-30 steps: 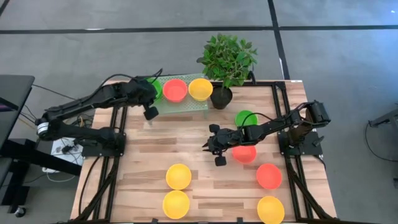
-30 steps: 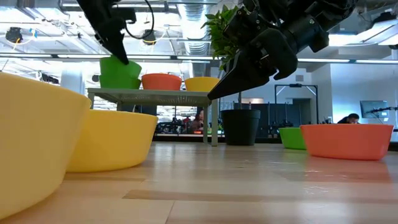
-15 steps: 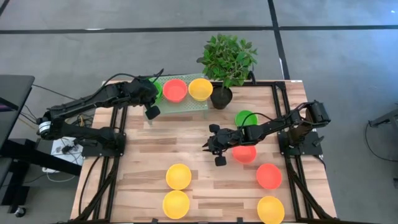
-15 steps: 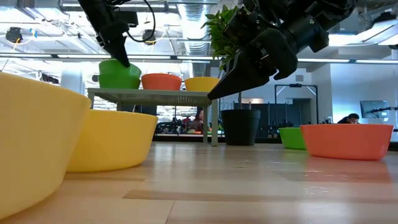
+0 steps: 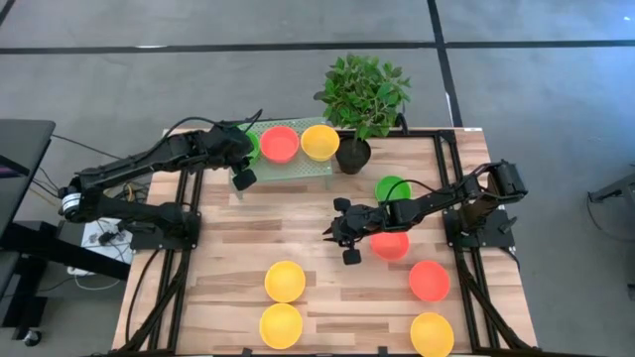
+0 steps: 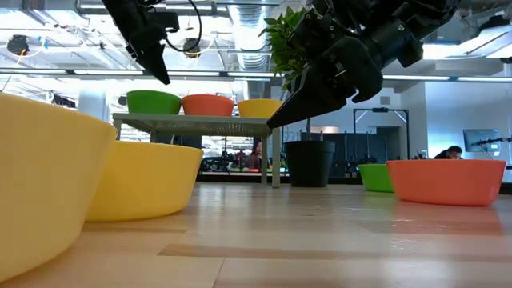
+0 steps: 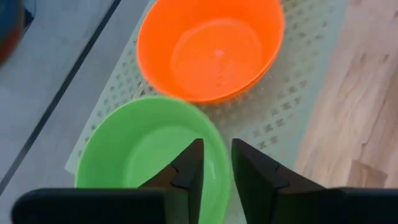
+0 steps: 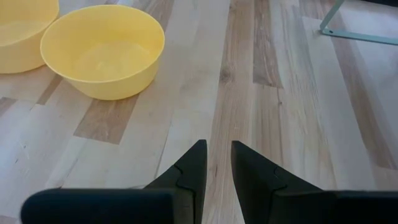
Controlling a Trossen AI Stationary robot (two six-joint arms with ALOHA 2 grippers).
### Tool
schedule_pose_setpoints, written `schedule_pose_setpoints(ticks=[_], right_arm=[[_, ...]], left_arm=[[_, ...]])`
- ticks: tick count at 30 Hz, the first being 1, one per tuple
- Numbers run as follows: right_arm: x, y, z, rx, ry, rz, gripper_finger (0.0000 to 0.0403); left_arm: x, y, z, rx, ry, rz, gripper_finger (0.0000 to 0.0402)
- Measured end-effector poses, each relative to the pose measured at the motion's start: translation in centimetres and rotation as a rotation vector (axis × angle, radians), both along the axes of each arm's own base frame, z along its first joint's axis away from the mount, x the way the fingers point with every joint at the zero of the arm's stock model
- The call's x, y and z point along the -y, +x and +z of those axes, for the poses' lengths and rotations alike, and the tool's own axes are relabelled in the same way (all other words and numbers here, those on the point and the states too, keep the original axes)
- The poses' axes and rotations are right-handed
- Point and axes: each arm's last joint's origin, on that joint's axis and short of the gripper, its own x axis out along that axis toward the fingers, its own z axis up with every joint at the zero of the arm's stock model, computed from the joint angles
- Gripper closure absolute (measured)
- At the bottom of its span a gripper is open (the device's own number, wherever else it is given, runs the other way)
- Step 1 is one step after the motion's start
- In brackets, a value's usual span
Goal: Pick & Place Mini bowls
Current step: Stack the yellow bowl on the yellow bowl on the shelf
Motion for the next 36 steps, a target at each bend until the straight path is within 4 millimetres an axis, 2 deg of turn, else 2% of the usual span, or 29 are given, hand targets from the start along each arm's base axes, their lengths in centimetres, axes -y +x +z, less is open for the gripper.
schedule_pose_setpoints(ticks=[6,16,21,28,32,36], right_arm=[[0.0,0.0,0.0,-0.002,0.028,-0.019,0.0335],[-0.4,0.2,0.4,0.041,0.042,-0.014,0.0334],[-1.5,0.3,0.7,0.082,0.071,0.051,0.0317],[-3.5,0.2,1.5,0.159,0.062,0.212,0.0262],[-5.1,0.6,2.8,0.192,0.054,0.299,0.0244],[-6.4,1.2,4.4,0.215,0.051,0.333,0.0244]], left_arm=[[1.6,1.1,0.5,0.066,0.022,-0.088,0.0298],[6.6,2.8,1.1,0.177,-0.004,-0.288,0.0298],[9.0,3.1,0.9,0.209,-0.072,-0.33,0.0298],[12.1,3.2,0.5,0.192,-0.1,-0.451,0.0298],[12.6,3.1,0.6,0.194,-0.097,-0.471,0.0298],[12.6,3.1,0.6,0.2,-0.093,-0.466,0.0298]])
